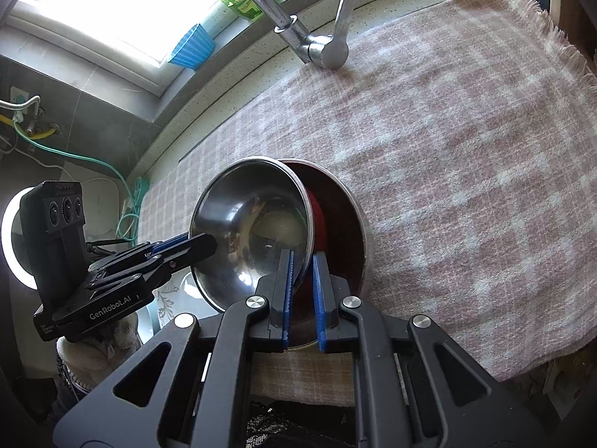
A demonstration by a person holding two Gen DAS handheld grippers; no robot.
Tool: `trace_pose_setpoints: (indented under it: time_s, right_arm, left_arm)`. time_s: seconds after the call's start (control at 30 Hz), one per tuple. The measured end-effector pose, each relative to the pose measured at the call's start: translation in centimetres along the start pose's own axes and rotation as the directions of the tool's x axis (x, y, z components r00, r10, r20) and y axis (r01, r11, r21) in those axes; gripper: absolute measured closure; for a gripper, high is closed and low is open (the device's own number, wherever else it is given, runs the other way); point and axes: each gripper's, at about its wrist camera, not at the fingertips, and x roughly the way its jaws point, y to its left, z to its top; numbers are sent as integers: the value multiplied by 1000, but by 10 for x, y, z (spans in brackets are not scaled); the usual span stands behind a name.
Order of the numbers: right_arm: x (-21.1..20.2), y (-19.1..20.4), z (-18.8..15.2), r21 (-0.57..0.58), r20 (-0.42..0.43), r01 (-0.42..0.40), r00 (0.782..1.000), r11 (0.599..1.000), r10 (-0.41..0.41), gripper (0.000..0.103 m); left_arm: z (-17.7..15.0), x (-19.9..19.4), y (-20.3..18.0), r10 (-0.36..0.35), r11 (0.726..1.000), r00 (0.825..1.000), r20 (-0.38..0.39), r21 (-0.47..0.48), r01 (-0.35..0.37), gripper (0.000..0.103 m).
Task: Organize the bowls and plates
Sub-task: 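Lower the red bowl into the large steel bowl with the right gripper, then open the right gripper and release the nested bowls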
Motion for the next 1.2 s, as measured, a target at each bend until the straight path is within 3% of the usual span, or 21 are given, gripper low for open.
trace_pose_setpoints:
  time_s: [0.37,1.2]
  right_arm:
    - [8,-9,-3,8,-20,26,999,1000,-26,93]
    - [12,-7,-3,1,-31,44,999,999,-44,90]
  left_arm:
    - [-5,19,-3,23,1000,998,-55,21,-22,87]
    - [-6,22,-6,33,999,997,-69,27,-31,84]
